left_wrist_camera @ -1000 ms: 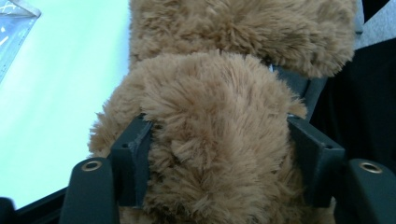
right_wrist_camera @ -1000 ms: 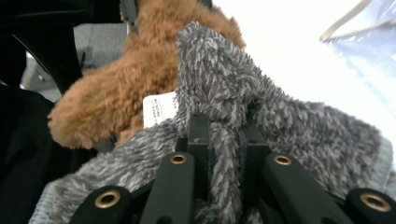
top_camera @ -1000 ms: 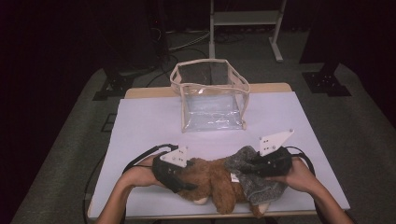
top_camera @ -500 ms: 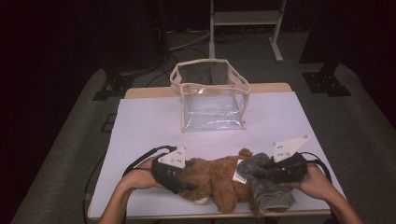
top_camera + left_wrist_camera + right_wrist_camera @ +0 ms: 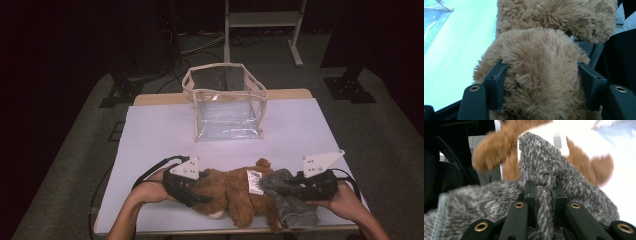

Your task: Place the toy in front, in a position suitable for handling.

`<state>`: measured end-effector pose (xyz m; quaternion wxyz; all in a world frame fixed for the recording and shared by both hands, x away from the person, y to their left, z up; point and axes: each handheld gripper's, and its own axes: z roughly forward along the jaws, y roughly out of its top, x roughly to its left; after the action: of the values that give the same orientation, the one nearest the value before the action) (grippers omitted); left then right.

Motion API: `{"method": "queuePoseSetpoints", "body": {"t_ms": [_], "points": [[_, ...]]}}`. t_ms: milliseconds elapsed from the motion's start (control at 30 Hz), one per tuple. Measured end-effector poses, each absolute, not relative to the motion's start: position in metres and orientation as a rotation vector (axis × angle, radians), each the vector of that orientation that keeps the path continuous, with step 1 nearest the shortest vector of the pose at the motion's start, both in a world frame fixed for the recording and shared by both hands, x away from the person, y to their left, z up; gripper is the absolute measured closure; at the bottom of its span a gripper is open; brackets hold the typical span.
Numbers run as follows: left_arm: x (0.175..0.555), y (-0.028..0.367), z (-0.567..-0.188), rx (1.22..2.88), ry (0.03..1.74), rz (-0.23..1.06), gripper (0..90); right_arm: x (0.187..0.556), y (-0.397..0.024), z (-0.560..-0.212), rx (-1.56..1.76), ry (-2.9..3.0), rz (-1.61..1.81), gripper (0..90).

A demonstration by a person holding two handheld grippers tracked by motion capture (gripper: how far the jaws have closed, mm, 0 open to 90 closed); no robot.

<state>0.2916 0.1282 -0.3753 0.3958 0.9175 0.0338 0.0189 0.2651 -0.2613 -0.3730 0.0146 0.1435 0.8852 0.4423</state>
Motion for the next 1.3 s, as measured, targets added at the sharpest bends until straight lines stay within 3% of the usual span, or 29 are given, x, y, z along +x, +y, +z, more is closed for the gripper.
{"method": "queuePoseSetpoints", "body": {"t_ms": [233,633,900,1167,1300], "points": [[0.291,0.125,-0.374,2.334,0.087,0.059,33.3,0.263,-0.286,-0.375,0.556,2.708,1.414,78.4],[0.292,0.123,-0.374,2.324,0.083,0.060,33.2,0.292,-0.185,-0.351,0.248,2.732,1.414,77.9],[0.291,0.118,-0.376,2.306,0.077,0.059,33.4,0.295,-0.191,-0.354,0.289,2.776,1.355,77.9],[0.290,0.116,-0.376,2.305,0.072,0.064,33.5,0.307,-0.139,-0.348,0.156,2.837,1.301,77.9],[0.290,0.116,-0.377,2.293,0.074,0.067,33.3,0.311,-0.139,-0.357,0.172,2.867,1.277,77.9]]}}
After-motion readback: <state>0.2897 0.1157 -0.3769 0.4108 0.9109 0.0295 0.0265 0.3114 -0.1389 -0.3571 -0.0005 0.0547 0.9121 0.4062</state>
